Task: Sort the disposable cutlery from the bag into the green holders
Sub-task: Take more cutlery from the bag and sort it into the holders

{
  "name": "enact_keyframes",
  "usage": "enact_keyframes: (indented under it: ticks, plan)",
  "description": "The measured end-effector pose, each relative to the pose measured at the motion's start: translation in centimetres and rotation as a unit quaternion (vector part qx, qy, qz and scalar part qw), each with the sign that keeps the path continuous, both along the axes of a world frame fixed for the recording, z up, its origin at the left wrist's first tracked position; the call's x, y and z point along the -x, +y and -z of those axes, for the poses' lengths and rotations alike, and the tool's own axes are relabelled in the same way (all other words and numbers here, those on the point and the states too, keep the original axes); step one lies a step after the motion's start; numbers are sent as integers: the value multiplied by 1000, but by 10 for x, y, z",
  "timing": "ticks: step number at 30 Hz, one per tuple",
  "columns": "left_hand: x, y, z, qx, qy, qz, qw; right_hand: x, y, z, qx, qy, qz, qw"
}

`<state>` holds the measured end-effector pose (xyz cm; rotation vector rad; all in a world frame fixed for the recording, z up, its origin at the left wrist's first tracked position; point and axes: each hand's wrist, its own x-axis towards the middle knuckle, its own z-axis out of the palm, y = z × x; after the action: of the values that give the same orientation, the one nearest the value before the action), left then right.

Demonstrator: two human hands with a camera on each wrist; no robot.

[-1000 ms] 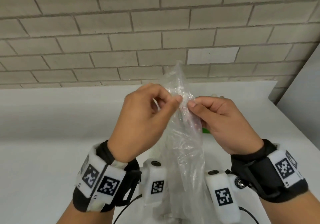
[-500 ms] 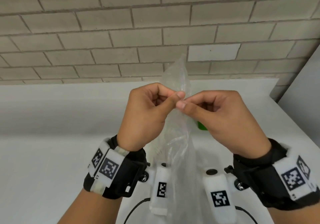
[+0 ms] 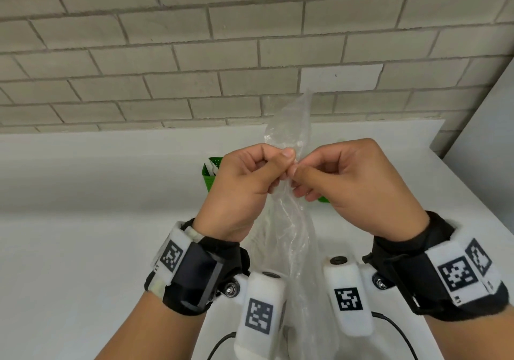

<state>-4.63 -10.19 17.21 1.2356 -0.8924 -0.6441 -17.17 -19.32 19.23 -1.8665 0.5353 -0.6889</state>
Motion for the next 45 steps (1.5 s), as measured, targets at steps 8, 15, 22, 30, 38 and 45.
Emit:
enact_keyframes:
  ticks: [8,15,22,30,38,45]
  plan:
    - [1,6,2,-26,-86,-44,995,3,0,-1,-10,11,-34,999]
    - [5,11,4,-70,-292,-87,950,0,1,11,61,-38,29,997]
    - [-53,38,-8,-131,-360,-258,887,30,-40,4,187,36,209,959]
    - [-61,45,-42,-130,-384,-192,894,18,13,-1,394,95,-128,905]
    - [-36,56,-69,-35,-543,44,838,19,-15,-1,439,43,-88,893]
    - [-71,55,-20,-304,-642,-79,699,30,-48,10,409,-19,154,899]
